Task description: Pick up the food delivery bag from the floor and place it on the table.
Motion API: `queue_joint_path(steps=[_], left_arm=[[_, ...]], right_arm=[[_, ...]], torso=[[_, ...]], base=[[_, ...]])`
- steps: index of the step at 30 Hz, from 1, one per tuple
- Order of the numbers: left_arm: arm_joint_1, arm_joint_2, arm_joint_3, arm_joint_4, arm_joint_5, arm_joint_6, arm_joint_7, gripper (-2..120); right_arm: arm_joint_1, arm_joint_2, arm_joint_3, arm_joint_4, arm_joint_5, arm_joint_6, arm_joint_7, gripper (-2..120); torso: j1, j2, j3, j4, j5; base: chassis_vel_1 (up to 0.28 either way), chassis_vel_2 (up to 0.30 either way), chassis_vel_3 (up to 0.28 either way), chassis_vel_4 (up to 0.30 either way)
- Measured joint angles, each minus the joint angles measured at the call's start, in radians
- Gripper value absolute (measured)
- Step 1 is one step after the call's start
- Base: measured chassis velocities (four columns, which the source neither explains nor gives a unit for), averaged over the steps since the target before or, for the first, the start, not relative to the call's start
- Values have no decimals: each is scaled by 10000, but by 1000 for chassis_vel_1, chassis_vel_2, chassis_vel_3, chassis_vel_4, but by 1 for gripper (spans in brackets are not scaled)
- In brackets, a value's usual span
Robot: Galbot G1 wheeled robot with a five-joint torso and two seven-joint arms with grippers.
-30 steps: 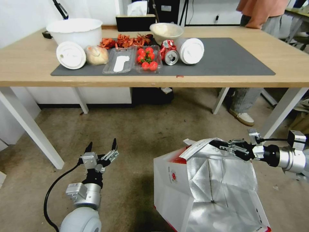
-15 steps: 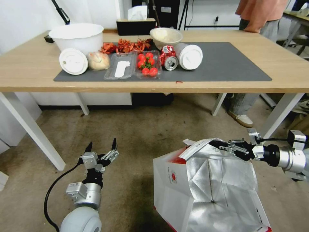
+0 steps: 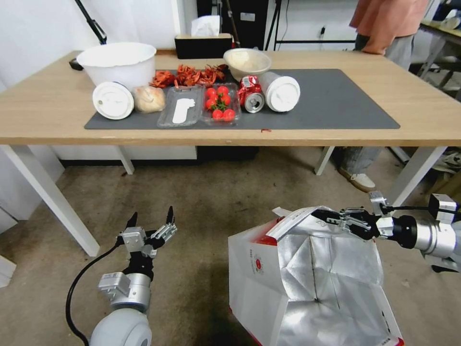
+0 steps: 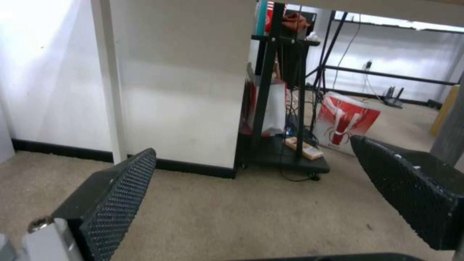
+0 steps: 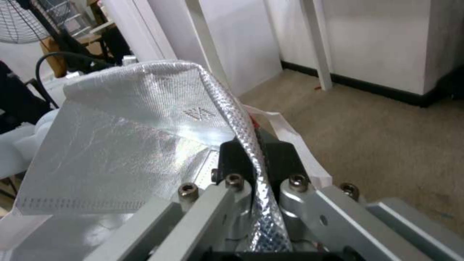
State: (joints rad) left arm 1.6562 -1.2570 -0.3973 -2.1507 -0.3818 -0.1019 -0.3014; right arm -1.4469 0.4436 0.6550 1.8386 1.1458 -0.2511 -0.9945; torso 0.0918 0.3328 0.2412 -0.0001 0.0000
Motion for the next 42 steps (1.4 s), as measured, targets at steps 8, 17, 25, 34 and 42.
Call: queue_joint_path(steps=[8,17,25,34,42], left_arm=[[12,-12,11,0,18,9,-9,100],[29,-19,10,0,24,30,-47,100],[32,-17,12,0,23,33,-64,100],[30,-18,22,-4,22,42,-86,100],[30,-23,15,-6,21,49,-116,100]], right_arm=[[-6,-17,-1,10,-6,11,-5,0],[-4,-27,-23,41,-12,18,3,0],[-6,-26,-23,41,-23,23,3,0],[-12,-14,-32,58,-50,29,4,0],[-10,-18,-44,68,-51,29,0,0]], torso=[[107,328,221,0,0],[224,697,471,-1,0],[300,925,624,0,0],[413,1254,840,0,0],[557,1639,1085,0,0]], base=[[0,0,0,0],[0,0,0,0],[0,0,0,0],[0,0,0,0],[0,0,0,0]])
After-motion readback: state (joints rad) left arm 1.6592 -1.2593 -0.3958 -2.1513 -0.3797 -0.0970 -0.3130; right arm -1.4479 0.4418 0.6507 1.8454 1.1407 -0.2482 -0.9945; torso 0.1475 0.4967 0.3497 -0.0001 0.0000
